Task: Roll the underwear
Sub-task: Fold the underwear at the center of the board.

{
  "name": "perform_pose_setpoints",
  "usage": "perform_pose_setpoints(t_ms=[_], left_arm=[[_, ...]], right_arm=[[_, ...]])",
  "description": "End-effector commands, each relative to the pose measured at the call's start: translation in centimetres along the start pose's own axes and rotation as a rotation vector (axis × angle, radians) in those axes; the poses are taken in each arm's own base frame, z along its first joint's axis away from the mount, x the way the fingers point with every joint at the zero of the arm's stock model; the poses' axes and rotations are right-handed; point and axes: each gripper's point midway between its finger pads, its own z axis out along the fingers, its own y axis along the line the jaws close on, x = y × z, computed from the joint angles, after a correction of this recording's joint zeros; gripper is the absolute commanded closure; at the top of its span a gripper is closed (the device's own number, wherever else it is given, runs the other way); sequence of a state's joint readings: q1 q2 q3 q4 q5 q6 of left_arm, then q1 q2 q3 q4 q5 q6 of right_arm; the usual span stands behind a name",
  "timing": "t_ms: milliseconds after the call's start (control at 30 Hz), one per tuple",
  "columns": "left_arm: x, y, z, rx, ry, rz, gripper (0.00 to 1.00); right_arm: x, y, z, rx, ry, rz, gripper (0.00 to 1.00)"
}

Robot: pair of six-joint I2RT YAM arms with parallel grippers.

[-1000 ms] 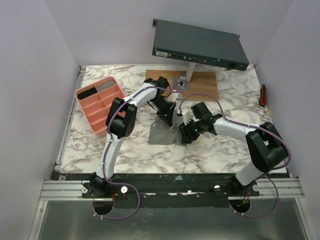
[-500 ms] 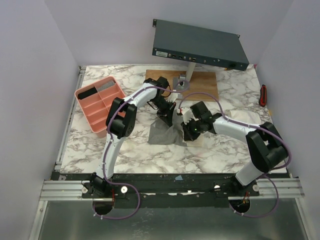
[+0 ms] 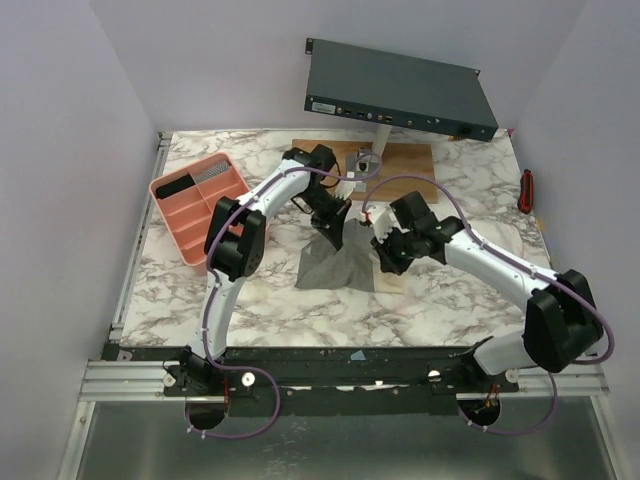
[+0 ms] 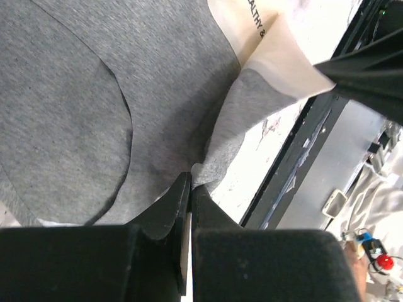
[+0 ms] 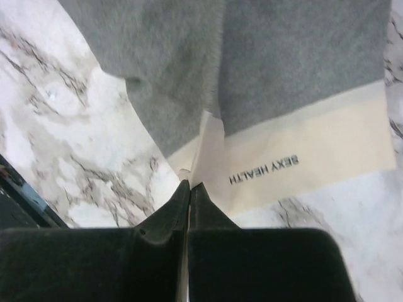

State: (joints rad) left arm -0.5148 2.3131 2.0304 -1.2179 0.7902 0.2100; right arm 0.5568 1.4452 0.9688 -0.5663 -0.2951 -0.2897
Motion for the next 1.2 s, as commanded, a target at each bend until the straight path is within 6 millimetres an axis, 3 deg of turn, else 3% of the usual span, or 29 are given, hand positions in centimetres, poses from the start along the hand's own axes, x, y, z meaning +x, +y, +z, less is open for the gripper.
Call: perform_pose_setpoints(t_ms=[0,300,733,1167], left_arm=[[-0.4,-1.7,-2.3,-0.038,-0.006,0.121,1.00],[-1.7,-1.2,-3.3,-0.152,0.033,0.237,1.00],[-4.0,1.9,-3.0,-0.368,0.054,0.391,1.00],[-6.9,4.2,-2.1,-0.536,0.043,0.531,1.00]], right_arm=[[1.8,-0.8,-2.8,0.079,0.074,-0.062,0.99],[2.3,-2.8,-5.1,0.199,0.111,-0.092,0.99],[1.1,-7.3,-4.4,0.309,0.120,-0.098,0.99],[1.9,-11.7,-4.5,0.428,0.147,-0.096,0.99]])
